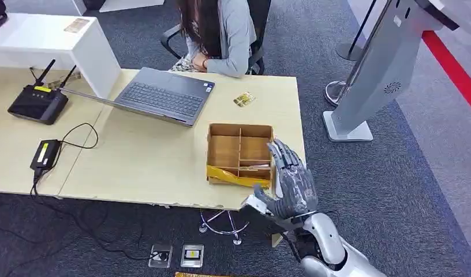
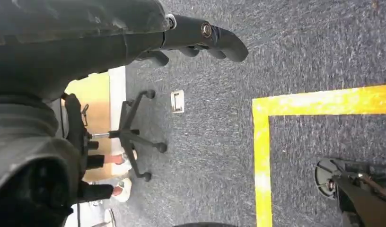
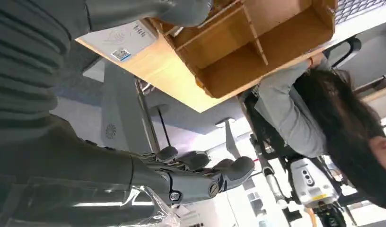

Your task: Pass the card to the sensor for recognition and then transmit it.

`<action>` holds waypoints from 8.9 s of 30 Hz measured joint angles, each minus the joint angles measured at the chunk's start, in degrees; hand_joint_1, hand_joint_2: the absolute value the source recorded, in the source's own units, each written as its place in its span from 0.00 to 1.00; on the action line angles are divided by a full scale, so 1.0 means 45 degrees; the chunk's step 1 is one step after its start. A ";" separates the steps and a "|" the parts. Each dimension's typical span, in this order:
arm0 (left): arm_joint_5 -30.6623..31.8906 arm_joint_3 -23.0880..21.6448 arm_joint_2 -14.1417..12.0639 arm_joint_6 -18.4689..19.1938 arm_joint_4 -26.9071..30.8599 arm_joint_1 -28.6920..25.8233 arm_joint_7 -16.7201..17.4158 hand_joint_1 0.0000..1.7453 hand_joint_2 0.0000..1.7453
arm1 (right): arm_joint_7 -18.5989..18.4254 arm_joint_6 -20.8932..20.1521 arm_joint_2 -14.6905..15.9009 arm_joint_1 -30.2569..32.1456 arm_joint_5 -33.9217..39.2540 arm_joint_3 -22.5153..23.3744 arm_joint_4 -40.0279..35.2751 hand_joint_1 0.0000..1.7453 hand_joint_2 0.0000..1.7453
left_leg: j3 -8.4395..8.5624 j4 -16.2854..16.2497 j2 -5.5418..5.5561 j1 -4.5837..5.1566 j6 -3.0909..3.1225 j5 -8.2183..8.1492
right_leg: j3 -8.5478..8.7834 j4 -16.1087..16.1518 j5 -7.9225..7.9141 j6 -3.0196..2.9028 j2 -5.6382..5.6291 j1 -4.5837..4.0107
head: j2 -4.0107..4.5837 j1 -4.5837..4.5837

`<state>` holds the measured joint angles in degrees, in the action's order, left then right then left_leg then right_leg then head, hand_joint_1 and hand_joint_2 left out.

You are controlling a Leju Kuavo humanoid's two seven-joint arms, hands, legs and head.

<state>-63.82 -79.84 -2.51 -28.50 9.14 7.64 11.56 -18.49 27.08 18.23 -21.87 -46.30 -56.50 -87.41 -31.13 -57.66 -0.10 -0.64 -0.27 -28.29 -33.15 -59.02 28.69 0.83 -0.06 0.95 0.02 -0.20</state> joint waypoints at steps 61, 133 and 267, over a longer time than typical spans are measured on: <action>0.1078 0.0073 -0.0063 0.1210 0.0000 0.0023 -0.0190 0.00 0.00 | -0.1914 -0.5309 -0.3322 -0.0029 -0.4992 0.1341 0.1496 0.00 1.00 | 0.0006 0.0000 -0.0002 0.0000 0.0000 0.0001 | 0.0001 -0.0002 0.0000 0.0000 -0.0008 -0.0001 | 0.0000 0.0000; 0.1506 -0.0117 -0.0228 0.1501 0.0000 0.0049 -0.0699 0.00 0.00 | -0.0991 -0.1535 -0.5430 -0.1608 -0.5483 0.2181 0.9228 0.00 1.00 | 0.0006 0.0000 -0.0002 0.0000 0.0000 0.0002 | 0.0000 -0.0002 -0.0001 -0.0001 -0.0008 -0.0001 | 0.0000 -0.0005; 0.1069 -0.0151 -0.0189 0.1166 0.0000 0.0043 -0.0238 0.00 0.00 | 0.0127 -0.0393 -0.4973 -0.2631 -0.3550 0.2332 0.6532 1.00 1.00 | 0.0013 -0.0002 -0.0006 0.0000 0.0000 0.0004 | 0.0001 -0.0004 -0.0002 -0.0002 -0.0013 -0.0001 | -0.0005 -0.0005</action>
<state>-59.01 -80.52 -3.37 -23.26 9.14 7.84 10.49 -17.92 25.31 -4.15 -33.71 -62.27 -46.01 -58.01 -31.07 -57.67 -0.13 -0.64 -0.27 -28.28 -33.15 -59.04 28.68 0.82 -0.12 0.95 0.00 -0.22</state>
